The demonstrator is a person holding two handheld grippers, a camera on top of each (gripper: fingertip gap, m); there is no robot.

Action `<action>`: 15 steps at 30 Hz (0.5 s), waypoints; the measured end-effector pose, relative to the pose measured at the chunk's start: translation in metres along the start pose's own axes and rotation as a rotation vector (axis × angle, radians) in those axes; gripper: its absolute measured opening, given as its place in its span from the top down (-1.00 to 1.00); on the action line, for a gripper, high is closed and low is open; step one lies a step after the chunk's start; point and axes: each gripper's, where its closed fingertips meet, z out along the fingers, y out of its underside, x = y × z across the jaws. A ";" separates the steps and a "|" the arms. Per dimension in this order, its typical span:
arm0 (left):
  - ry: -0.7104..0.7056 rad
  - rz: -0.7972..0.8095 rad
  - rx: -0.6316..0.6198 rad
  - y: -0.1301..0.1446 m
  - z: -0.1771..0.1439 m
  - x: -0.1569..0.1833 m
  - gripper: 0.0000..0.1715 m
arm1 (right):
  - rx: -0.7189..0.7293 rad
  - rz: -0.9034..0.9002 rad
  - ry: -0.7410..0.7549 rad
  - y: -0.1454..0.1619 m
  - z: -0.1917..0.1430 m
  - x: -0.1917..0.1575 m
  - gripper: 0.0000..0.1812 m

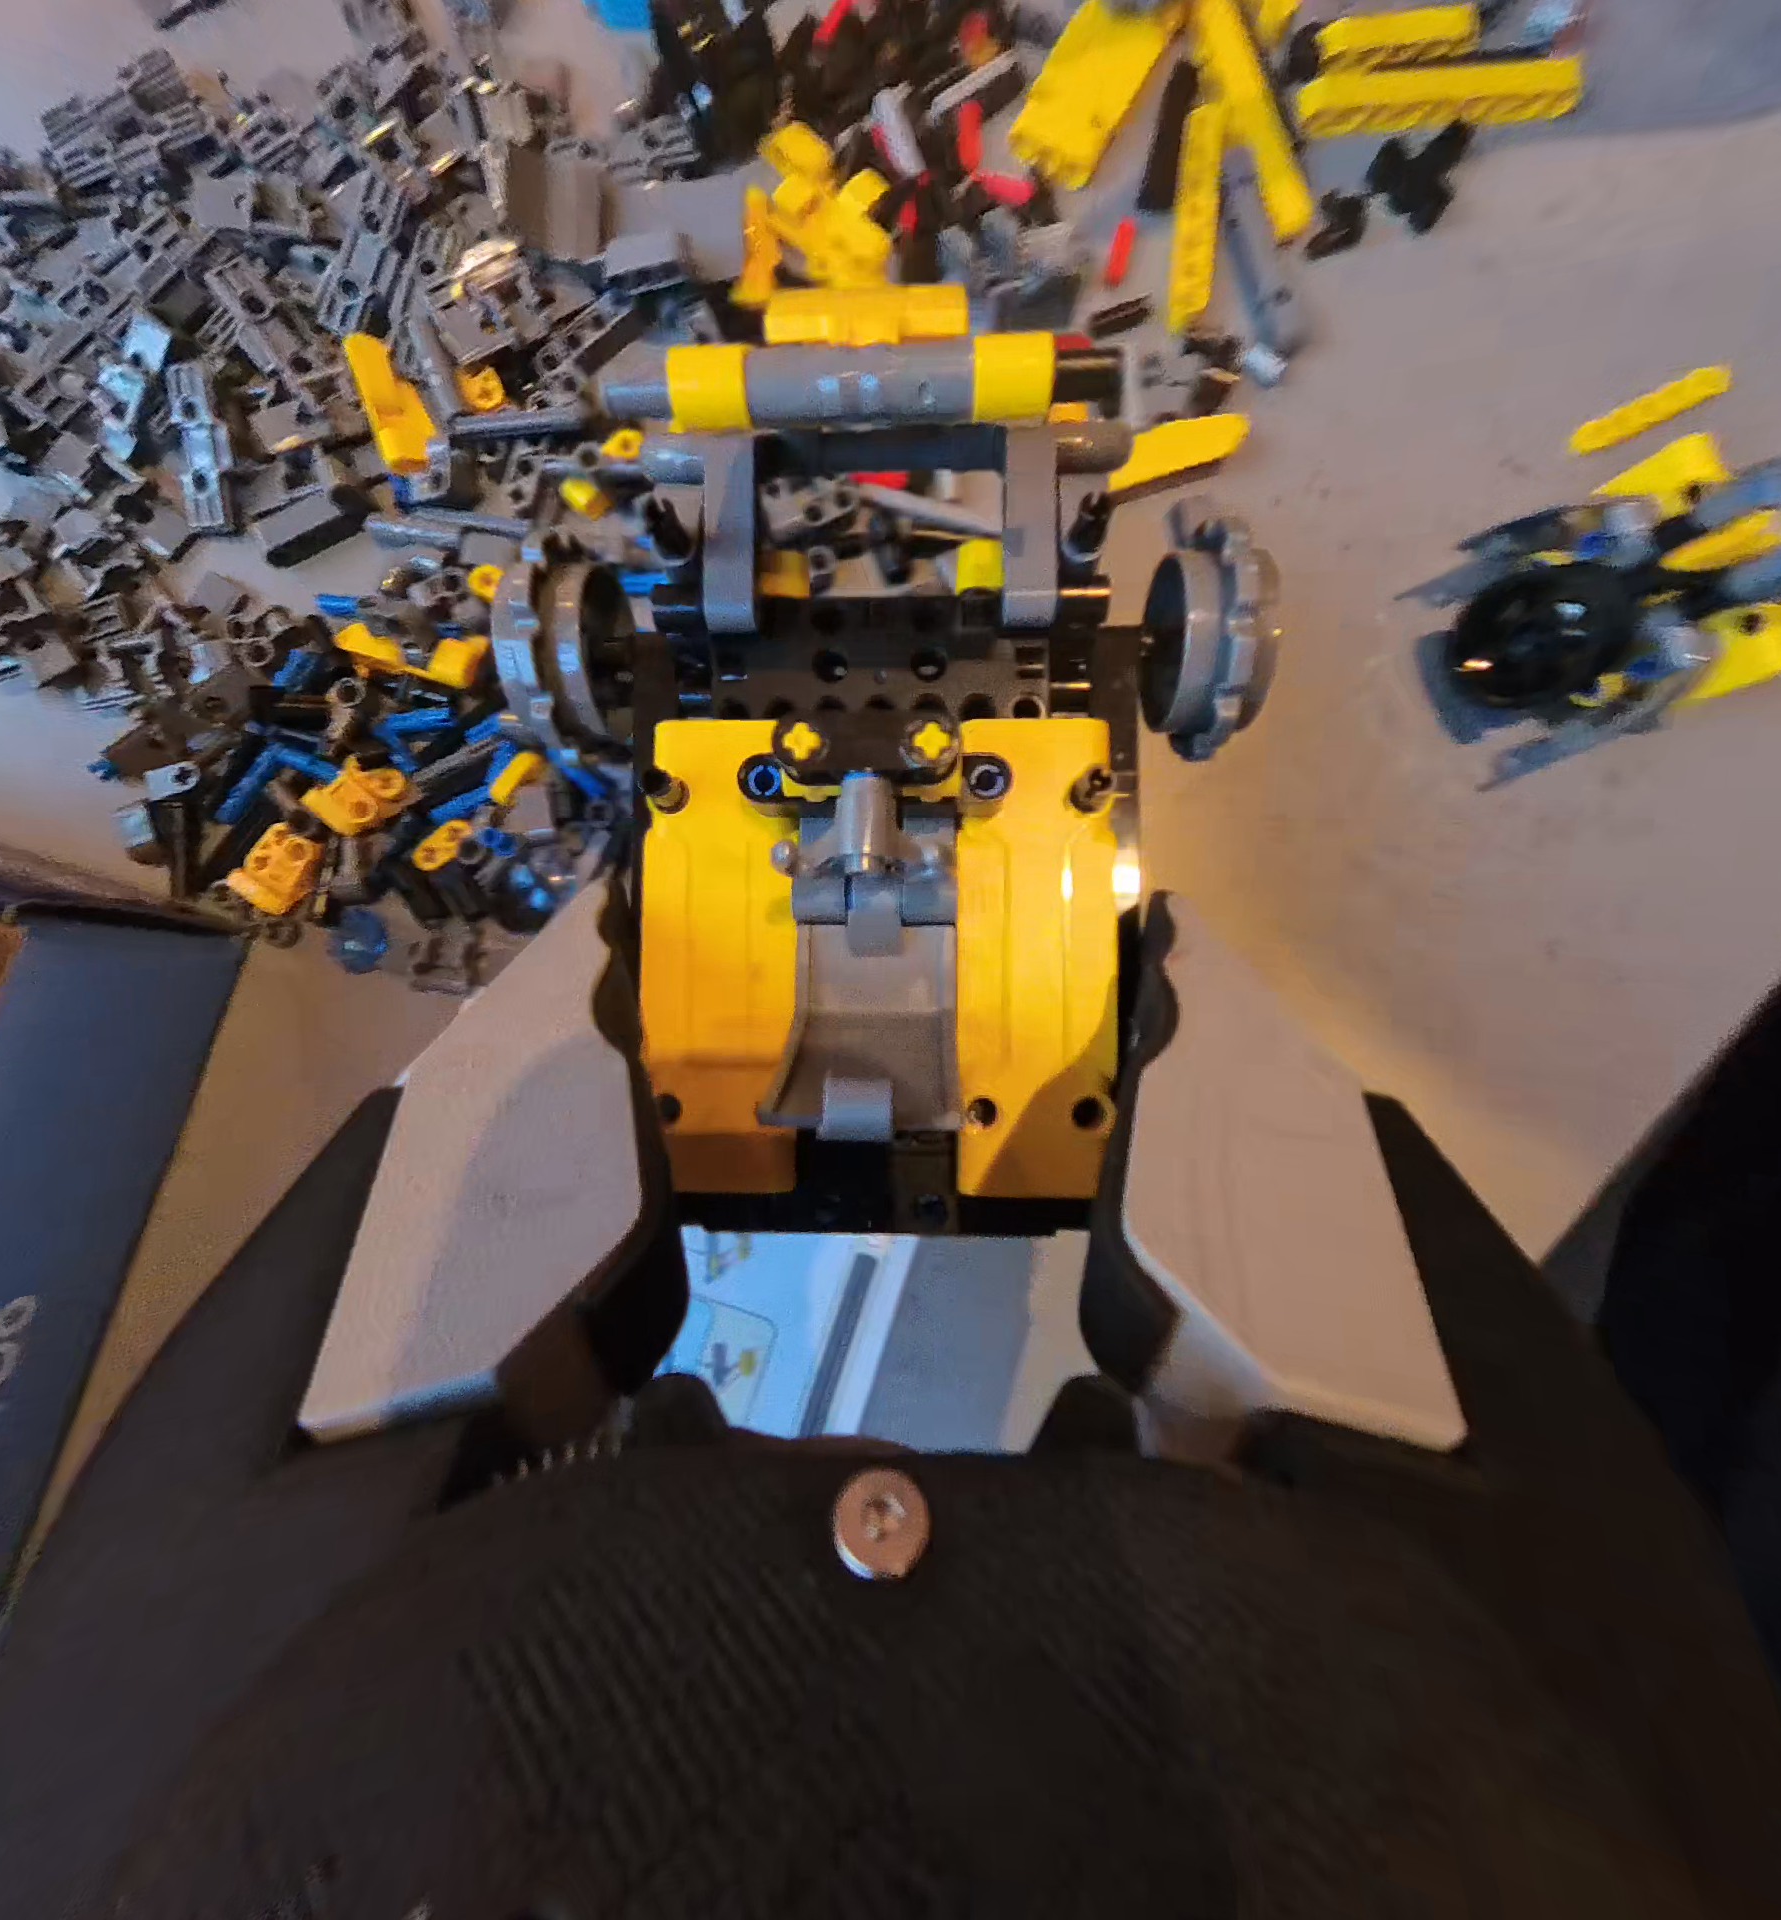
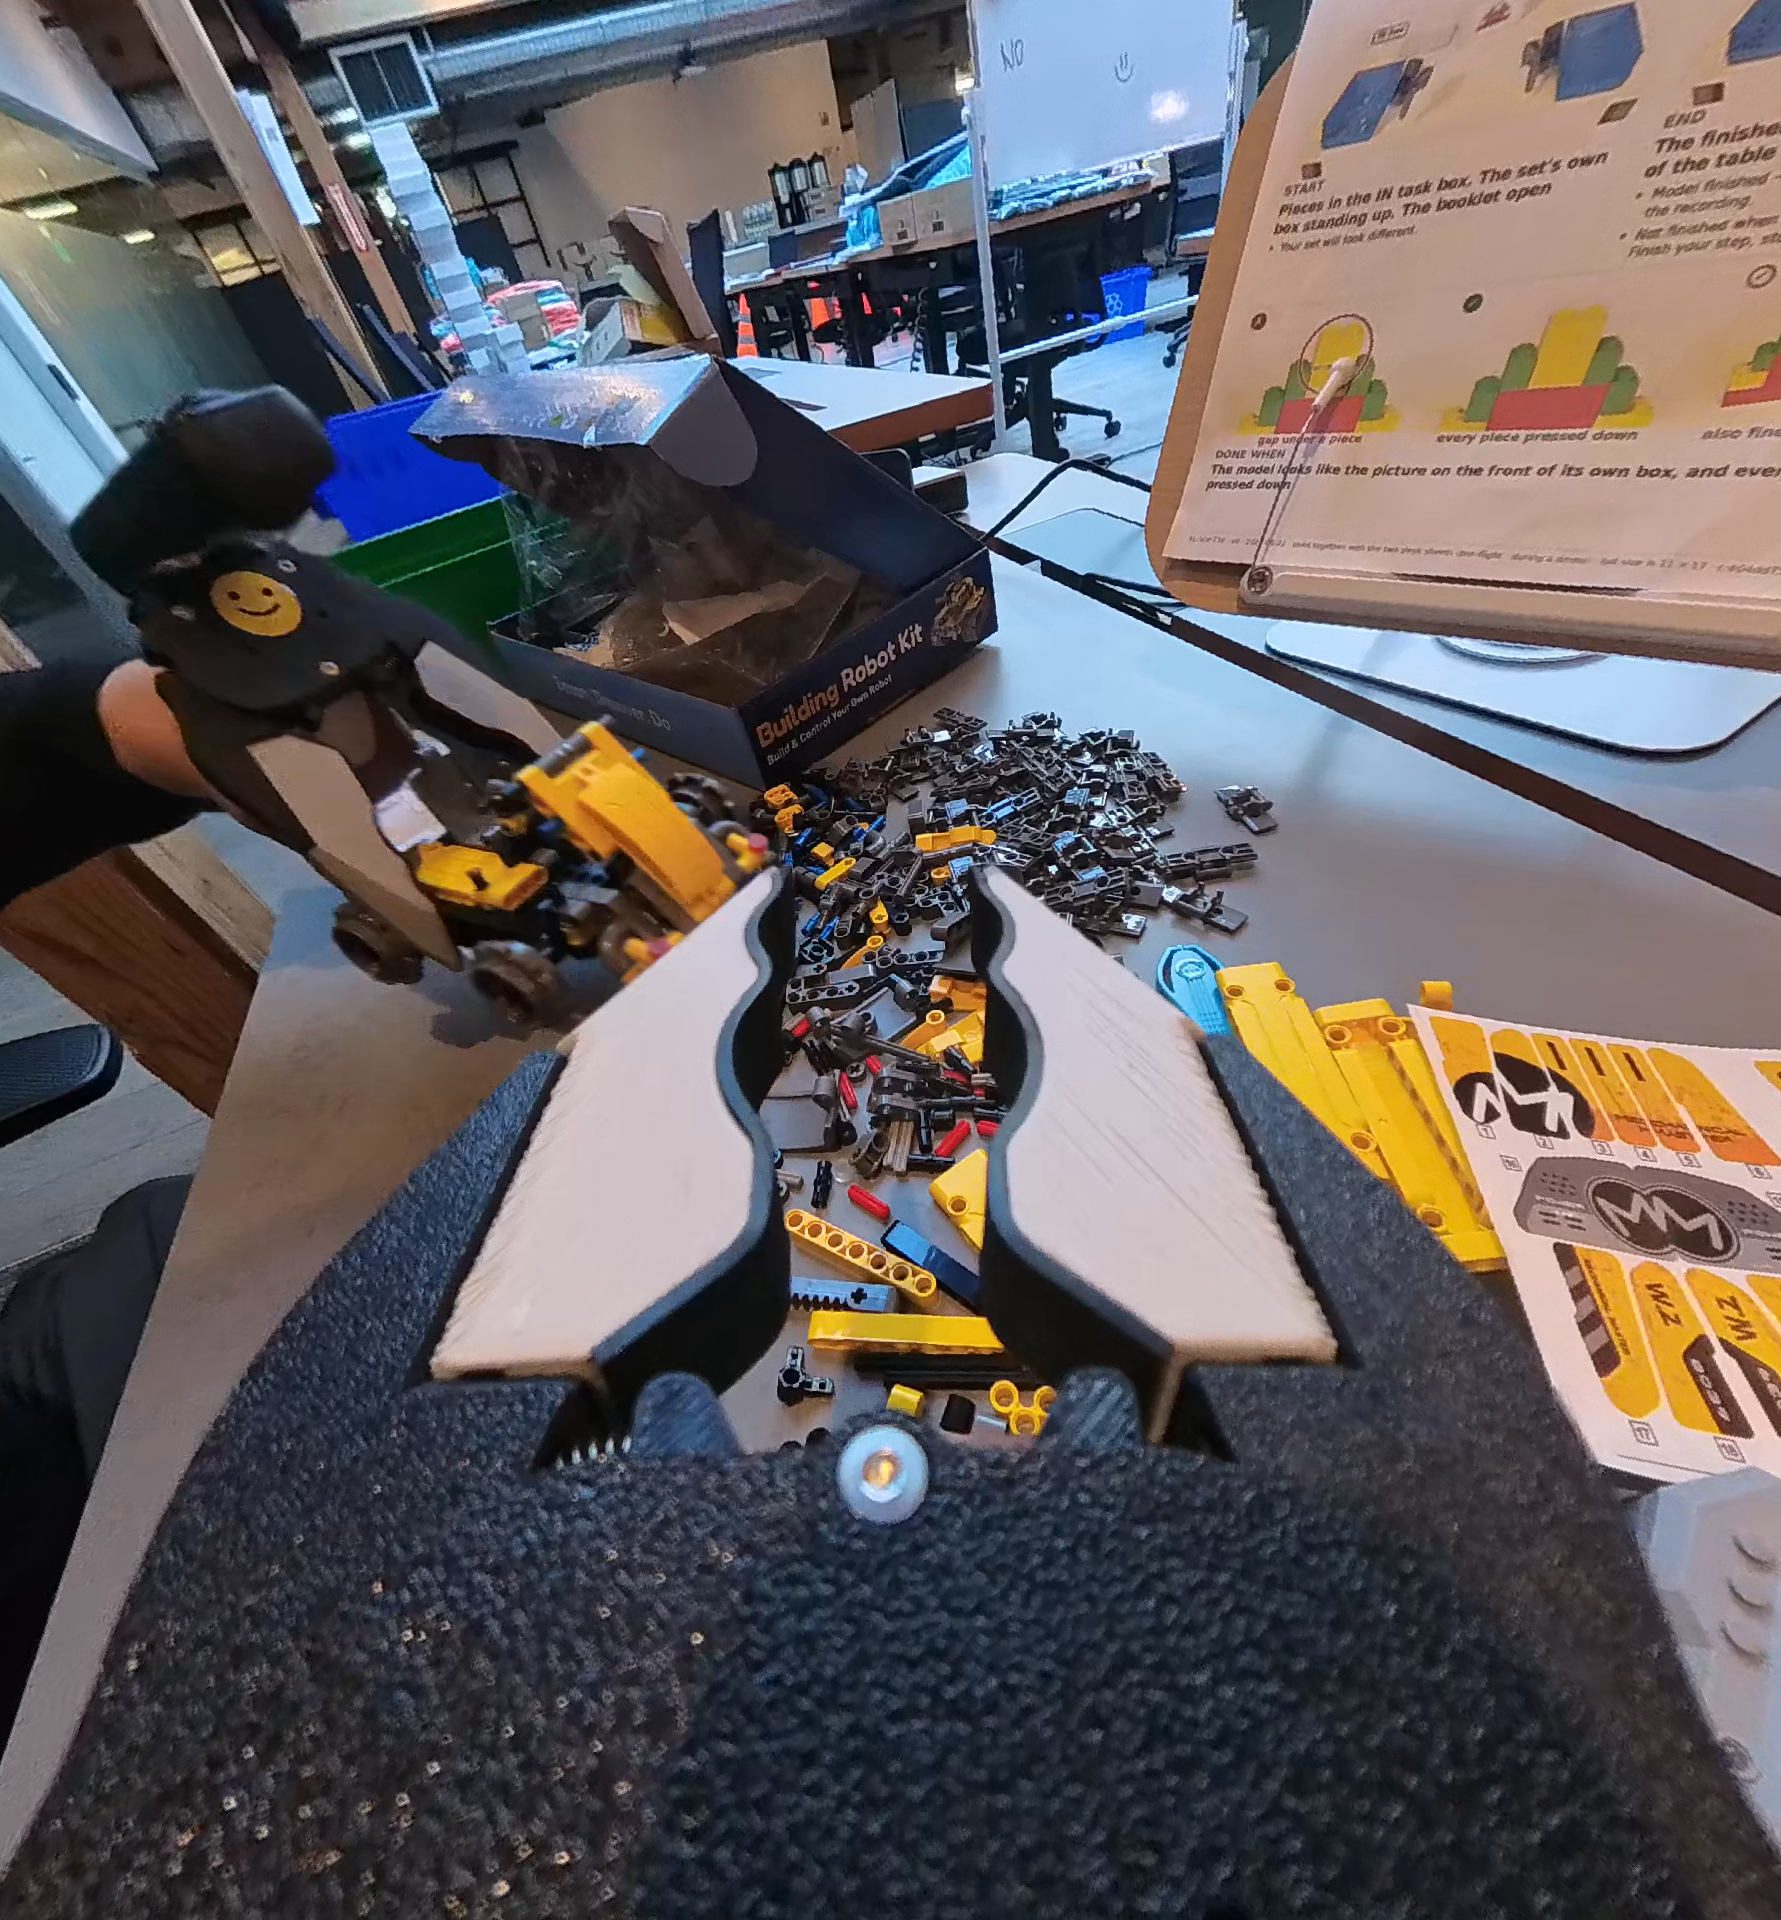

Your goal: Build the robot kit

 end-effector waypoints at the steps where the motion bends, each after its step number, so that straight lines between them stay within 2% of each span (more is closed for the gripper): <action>1: 0.027 0.015 0.016 0.001 -0.003 0.008 -0.09 | -0.001 -0.001 0.001 0.000 0.000 0.000 0.64; 4: 0.109 0.115 -0.009 0.016 -0.005 0.035 -0.09 | 0.002 0.005 -0.003 0.000 0.000 0.000 0.64; 7: 0.165 0.192 -0.095 0.034 0.004 0.052 -0.09 | -0.001 0.003 -0.008 0.000 0.001 -0.002 0.64; 9: 0.136 0.198 -0.155 0.043 0.011 0.048 -0.09 | -0.008 -0.001 -0.004 0.002 0.002 -0.001 0.64; 15: 0.085 0.194 -0.179 0.043 0.022 0.045 -0.09 | -0.006 0.004 -0.003 0.002 0.001 0.000 0.64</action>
